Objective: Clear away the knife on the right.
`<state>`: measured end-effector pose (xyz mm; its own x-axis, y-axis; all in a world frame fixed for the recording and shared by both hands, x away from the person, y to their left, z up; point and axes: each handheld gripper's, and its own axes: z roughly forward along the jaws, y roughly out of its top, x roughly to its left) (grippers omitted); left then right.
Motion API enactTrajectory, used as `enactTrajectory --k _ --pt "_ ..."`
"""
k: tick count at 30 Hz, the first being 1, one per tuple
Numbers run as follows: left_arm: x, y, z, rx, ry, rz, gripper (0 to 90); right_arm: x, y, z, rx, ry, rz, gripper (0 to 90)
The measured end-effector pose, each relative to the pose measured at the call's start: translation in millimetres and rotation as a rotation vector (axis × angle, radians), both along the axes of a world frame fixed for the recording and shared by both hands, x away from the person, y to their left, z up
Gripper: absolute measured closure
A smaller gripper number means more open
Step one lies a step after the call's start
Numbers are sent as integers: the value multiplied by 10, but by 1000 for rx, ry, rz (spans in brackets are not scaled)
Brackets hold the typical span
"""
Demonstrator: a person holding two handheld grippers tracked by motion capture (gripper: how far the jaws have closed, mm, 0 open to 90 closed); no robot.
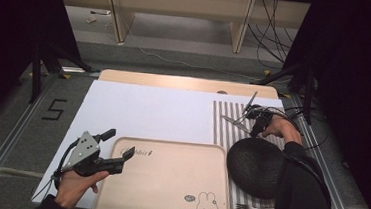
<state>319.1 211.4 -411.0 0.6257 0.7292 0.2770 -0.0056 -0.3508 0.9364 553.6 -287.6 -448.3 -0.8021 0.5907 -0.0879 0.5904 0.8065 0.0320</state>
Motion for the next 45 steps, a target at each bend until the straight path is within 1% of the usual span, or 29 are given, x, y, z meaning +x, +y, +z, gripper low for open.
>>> enactTrajectory --k 4,6,7,9,10,11,13,14,16,17,19,22,24,26,27,28,29,30,31,32,33,34,35,36,39,40,42,43,45 --pt "1 -4 -1 3 0 -3 161 -5 5 -4 -3 -8 13 800" --pt "3 -5 -1 2 0 -3 161 -1 1 -3 -1 -5 22 802" --pt "6 -4 -4 5 0 -2 161 -3 5 0 -7 -3 33 802" --pt "9 0 -5 10 0 -2 161 -5 6 2 -13 -8 36 802" --pt "11 4 -6 13 0 -3 160 -1 -1 9 -20 -16 41 803" --pt "12 5 -6 13 0 -2 160 6 -21 44 -22 -37 40 804" --pt "12 4 -6 11 0 1 160 9 -29 58 -17 -44 43 804" --pt "12 3 -7 14 -1 1 160 7 -34 82 -11 -60 44 805" --pt "9 1 -9 16 0 0 160 11 -38 121 -23 -79 52 804" --pt "11 1 -9 13 -1 0 160 16 -48 159 -31 -110 54 805" --pt "12 4 -9 14 0 1 160 17 -53 183 -32 -120 57 805" --pt "10 12 -8 13 0 1 160 10 -54 283 -25 -143 68 805" --pt "12 9 -8 14 -1 3 160 -24 -25 395 3 -164 72 805" --pt "7 5 -5 15 -1 1 160 -53 2 465 29 -174 75 805" --pt "7 5 -5 15 -1 1 160 -53 2 465 29 -174 75 805" --pt "6 2 -4 13 0 1 160 -81 27 506 46 -179 72 805" --pt "7 0 -4 12 0 2 161 -147 75 594 96 -194 85 805" --pt "7 1 -4 16 0 0 160 -167 86 625 119 -200 81 805" --pt "7 1 -4 16 0 0 161 -167 86 625 119 -200 81 805" --pt "5 1 -3 16 0 0 161 -193 101 665 146 -207 78 805" --pt "4 -1 -3 11 0 0 160 -230 121 716 175 -203 73 805" --pt "5 -2 -3 8 0 1 160 -279 144 774 223 -203 64 805" --pt "5 -2 -3 8 0 1 160 -279 144 774 223 -203 64 805" --pt "4 -3 -3 10 0 1 160 -341 175 833 273 -200 48 806" --pt "2 -6 -2 5 1 0 160 -437 216 886 358 -192 30 806" --pt "2 -6 -2 5 1 0 160 -437 216 886 358 -192 30 806" --pt "3 -4 -3 9 0 0 160 -507 249 907 398 -180 19 806" --pt "2 -4 -2 6 1 -1 160 -529 260 909 409 -181 23 805" --pt "6 -4 -3 4 0 1 160 -636 309 917 455 -159 13 806"
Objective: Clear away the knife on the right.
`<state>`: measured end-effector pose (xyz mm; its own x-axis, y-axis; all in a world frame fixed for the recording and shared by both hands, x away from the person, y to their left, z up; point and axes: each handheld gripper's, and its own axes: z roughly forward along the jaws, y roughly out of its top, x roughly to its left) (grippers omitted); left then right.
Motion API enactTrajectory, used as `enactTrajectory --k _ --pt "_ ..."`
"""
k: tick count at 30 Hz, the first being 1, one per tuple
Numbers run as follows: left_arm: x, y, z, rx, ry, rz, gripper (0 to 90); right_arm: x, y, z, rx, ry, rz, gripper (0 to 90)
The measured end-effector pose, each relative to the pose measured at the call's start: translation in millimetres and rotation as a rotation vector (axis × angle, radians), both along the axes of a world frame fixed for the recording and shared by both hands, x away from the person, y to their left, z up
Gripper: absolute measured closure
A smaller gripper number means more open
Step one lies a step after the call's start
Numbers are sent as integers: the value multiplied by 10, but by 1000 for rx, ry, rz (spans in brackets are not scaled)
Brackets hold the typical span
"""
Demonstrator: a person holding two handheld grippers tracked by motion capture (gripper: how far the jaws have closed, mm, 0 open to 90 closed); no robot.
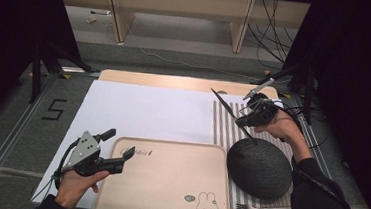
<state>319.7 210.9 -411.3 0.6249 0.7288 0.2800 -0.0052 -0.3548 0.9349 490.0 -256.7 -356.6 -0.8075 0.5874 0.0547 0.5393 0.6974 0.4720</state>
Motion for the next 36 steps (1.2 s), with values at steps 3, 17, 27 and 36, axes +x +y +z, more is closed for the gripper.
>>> enactTrajectory --k 3,17,27,36 --pt "5 0 -2 8 -1 0 161 -68 33 8 15 3 3 806" --pt "13 12 -3 8 -3 1 160 -574 328 -64 106 70 17 806" --pt "11 11 -2 8 -2 1 160 -865 525 -196 146 113 0 806" --pt "6 9 1 6 -2 3 160 -1060 680 -242 141 106 2 806"
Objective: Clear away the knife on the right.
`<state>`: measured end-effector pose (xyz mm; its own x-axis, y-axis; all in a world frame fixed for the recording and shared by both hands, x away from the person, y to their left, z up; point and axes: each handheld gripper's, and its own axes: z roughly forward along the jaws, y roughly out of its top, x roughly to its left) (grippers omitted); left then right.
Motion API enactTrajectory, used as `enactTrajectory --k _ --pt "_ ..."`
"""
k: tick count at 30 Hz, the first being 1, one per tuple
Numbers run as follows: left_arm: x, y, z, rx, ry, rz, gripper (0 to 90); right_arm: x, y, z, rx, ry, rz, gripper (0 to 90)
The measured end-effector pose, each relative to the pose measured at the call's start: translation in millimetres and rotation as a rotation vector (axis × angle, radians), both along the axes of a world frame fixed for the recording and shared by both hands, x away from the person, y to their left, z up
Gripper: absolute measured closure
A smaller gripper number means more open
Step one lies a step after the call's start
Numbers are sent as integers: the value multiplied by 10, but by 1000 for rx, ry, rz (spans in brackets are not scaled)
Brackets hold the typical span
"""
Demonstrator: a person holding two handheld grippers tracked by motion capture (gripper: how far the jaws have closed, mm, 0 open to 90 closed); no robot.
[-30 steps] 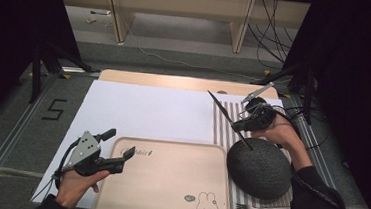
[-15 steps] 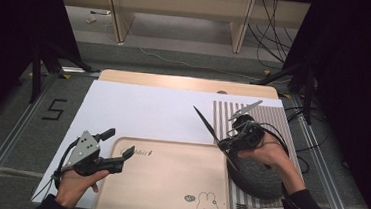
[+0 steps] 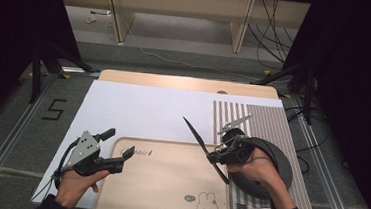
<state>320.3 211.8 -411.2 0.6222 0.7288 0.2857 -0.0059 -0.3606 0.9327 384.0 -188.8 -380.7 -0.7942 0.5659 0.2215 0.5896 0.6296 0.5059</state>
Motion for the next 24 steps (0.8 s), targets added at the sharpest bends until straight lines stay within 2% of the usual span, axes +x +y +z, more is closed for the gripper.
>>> enactTrajectory --k 8,24 --pt "-11 -5 4 -9 -1 -1 161 -188 134 -12 12 8 13 805" --pt "2 20 10 -21 -3 -3 160 -412 167 -134 10 43 -6 805"
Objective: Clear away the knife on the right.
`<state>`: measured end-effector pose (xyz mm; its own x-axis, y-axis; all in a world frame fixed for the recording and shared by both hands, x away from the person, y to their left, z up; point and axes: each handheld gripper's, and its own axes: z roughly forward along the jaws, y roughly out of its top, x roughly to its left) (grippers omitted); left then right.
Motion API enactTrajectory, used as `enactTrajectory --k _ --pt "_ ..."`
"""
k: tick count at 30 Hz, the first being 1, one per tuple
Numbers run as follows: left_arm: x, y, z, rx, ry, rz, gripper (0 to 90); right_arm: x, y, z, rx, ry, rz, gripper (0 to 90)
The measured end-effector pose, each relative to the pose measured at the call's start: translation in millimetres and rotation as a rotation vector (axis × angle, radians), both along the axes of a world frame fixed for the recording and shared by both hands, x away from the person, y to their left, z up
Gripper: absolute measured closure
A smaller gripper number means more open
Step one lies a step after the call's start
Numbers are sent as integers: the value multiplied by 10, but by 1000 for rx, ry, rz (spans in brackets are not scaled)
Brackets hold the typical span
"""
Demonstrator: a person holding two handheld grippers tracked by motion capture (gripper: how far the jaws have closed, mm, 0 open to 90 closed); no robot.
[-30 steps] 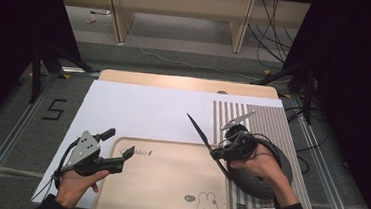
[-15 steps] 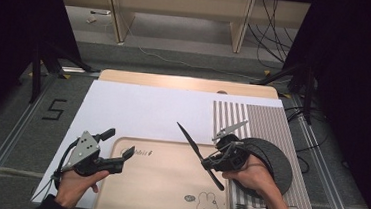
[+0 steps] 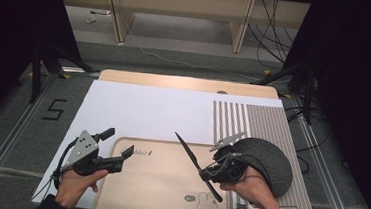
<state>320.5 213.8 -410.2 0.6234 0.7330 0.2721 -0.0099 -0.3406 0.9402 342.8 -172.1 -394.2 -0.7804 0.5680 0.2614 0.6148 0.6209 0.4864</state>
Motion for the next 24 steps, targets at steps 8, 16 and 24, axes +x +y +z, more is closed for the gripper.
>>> enactTrajectory --k 8,16,24 --pt "-4 5 5 -6 0 0 161 -96 -11 -60 2 21 -28 806" --pt "-5 1 2 -8 1 2 160 -162 12 -137 -19 51 -41 805" --pt "1 0 1 0 0 -2 160 -179 51 -233 -56 74 -39 805"
